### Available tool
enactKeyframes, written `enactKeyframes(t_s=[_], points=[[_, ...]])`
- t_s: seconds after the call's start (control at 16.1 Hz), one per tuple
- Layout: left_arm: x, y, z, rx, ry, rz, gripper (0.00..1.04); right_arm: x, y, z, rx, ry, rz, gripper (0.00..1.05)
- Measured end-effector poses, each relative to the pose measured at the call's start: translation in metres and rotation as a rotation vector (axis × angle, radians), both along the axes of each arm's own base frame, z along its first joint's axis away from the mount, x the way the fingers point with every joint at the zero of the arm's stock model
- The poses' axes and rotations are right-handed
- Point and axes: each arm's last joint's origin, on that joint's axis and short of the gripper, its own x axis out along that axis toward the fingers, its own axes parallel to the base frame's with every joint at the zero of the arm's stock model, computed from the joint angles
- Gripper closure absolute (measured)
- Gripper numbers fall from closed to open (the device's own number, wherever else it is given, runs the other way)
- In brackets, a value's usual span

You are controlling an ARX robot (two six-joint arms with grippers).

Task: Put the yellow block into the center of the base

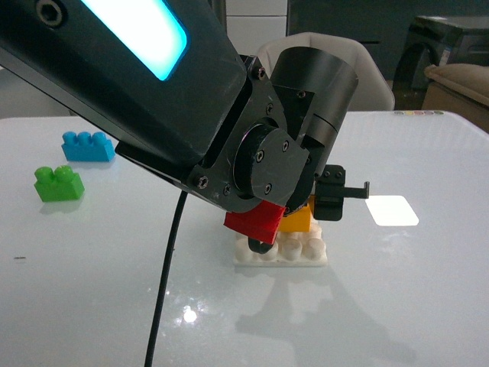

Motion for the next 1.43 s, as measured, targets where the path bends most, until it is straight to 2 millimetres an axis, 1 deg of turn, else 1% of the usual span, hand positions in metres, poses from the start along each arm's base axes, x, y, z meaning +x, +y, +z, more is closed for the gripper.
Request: enactKeyframes(t_s=[0.25, 0.5, 0.87, 1.06, 1.12, 1.3, 1.37, 1.43], points=[[0.001, 0.0, -0.009, 0.013, -0.007, 0.008, 0.45, 0.0, 0.0, 0.0, 0.0, 0.0, 0.0, 0.06], [0.003, 0.0, -0.013, 0.043, -0.023, 0.009, 0.45, 0.0, 0.0, 0.0, 0.0, 0.0, 0.0, 0.06], [0.002, 0.004, -0.02, 0.055, 0.018, 0.017, 0.45, 0.0, 0.0, 0.0, 0.0, 0.0, 0.0, 0.06], [0.002, 0.004, -0.027, 0.048, 0.037, 0.026, 0.45, 0.0, 0.0, 0.0, 0.0, 0.0, 0.0, 0.06], [0.002, 0.004, -0.027, 0.042, 0.04, 0.026, 0.42, 0.0, 0.0, 0.0, 0.0, 0.0, 0.0, 0.06], [0.0, 0.004, -0.028, 0.038, 0.06, 0.009, 0.09, 0.0, 0.0, 0.0, 0.0, 0.0, 0.0, 0.06], [0.001, 0.004, -0.027, 0.034, 0.055, 0.007, 0.05, 0.0, 0.0, 0.0, 0.0, 0.0, 0.0, 0.06], [0.001, 0.004, -0.026, 0.028, 0.054, 0.004, 0.08, 0.0, 0.0, 0.0, 0.0, 0.0, 0.0, 0.06]])
